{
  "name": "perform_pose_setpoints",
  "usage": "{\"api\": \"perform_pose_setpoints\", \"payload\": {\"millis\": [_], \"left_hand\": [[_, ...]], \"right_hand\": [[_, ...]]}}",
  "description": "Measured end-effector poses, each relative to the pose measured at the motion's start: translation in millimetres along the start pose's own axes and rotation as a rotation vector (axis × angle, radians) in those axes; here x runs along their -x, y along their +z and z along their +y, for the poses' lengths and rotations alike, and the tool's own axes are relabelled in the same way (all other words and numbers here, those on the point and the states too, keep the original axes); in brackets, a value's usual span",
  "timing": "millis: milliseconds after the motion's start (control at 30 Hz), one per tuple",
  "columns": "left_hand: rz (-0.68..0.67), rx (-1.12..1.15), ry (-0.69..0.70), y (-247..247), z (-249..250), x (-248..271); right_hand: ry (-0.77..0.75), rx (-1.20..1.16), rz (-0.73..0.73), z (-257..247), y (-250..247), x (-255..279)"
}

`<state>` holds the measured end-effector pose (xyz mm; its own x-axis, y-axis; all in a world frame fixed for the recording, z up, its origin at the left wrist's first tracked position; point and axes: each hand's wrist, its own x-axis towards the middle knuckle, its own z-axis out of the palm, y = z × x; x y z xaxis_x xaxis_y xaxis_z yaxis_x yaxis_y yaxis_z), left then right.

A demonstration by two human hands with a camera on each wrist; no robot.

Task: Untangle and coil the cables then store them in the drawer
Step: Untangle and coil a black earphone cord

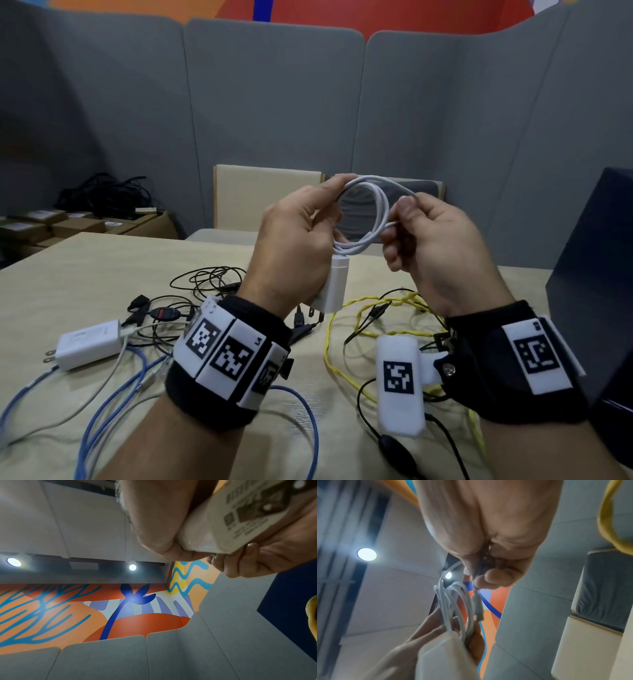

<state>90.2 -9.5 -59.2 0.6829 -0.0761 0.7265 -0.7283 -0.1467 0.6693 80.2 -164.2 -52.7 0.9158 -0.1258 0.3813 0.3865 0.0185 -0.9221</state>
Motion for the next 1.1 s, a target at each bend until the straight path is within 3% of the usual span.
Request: {"api": "perform_pose_setpoints", "payload": {"millis": [200, 433, 567, 667, 733, 800, 967, 1100], "left_hand": [[-0.016, 0.010, 0.005, 2, 2, 2], [0.011, -0.013, -0.013, -3, -2, 0], [0.074, -0.066, 0.000, -3, -5, -1], [0.101, -0.121, 0.015, -3, -6, -1], [0.110, -0.152, 0.010, -3, -5, -1], [0.104, -0.181, 0.018, -3, -5, 0], [0.069, -0.215, 0.053, 1, -5, 1], [0.054, -0.214, 0.031, 7, -6, 3]], "right_hand": [[0.018, -0.126, -0.010, 0, 1, 0], [0.095, 0.139, -0.121, 5, 7, 5], [-0.128, 0.588, 0.066, 0, 4, 2], [-0.468, 0.615, 0.261, -18, 4, 10], [-0.633, 0.607, 0.185, -28, 9, 19], [-0.665, 0.753, 0.015, -29, 18, 24], [-0.421, 1.193, -0.154, -17, 24, 27], [-0.415, 1.204, -0.179, -17, 19, 22]]}}
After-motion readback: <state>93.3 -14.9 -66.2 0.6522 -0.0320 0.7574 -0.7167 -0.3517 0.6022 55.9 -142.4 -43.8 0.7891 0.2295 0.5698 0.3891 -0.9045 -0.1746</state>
